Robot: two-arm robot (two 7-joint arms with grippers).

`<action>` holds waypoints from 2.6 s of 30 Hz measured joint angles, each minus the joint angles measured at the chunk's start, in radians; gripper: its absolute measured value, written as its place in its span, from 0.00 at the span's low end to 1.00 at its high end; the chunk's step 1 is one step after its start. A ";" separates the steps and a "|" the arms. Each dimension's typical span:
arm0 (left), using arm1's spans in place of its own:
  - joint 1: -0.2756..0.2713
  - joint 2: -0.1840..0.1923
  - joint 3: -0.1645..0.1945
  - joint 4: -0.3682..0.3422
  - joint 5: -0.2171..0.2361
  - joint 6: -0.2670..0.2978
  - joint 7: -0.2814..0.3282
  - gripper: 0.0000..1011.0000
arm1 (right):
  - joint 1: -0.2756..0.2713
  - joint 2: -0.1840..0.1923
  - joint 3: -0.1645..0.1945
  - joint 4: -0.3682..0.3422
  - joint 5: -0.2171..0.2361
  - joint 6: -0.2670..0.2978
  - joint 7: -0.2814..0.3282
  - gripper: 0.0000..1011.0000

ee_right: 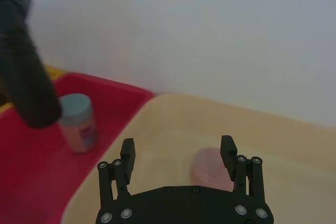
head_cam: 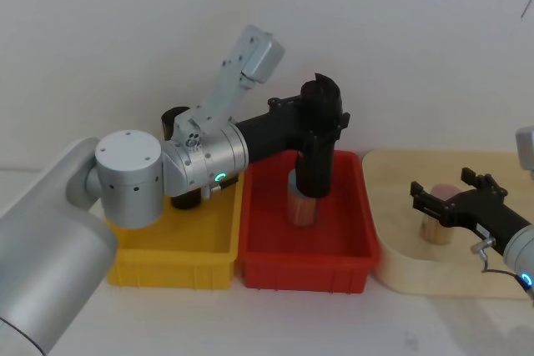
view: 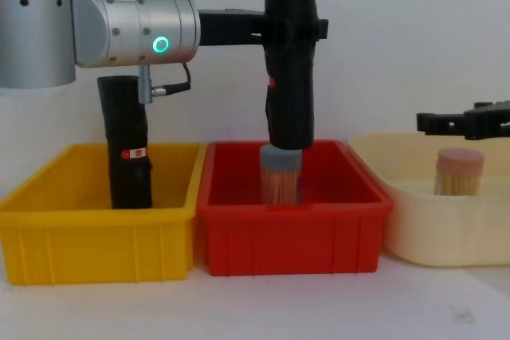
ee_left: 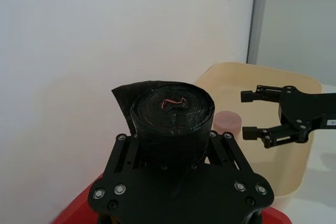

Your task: Pick up the garbage bag with the one hand and transfer it to the other hand.

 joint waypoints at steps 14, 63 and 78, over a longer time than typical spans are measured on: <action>-0.009 -0.007 0.006 0.016 -0.002 -0.009 -0.007 0.48 | 0.009 0.013 -0.060 -0.033 0.031 -0.003 0.110 0.99; -0.013 -0.010 0.009 0.023 -0.003 -0.013 -0.010 0.48 | 0.077 -0.086 -0.144 -0.001 0.027 0.103 0.037 0.99; -0.013 -0.010 0.009 0.023 -0.003 -0.013 -0.010 0.48 | 0.065 -0.067 -0.164 -0.054 0.040 0.106 0.056 0.99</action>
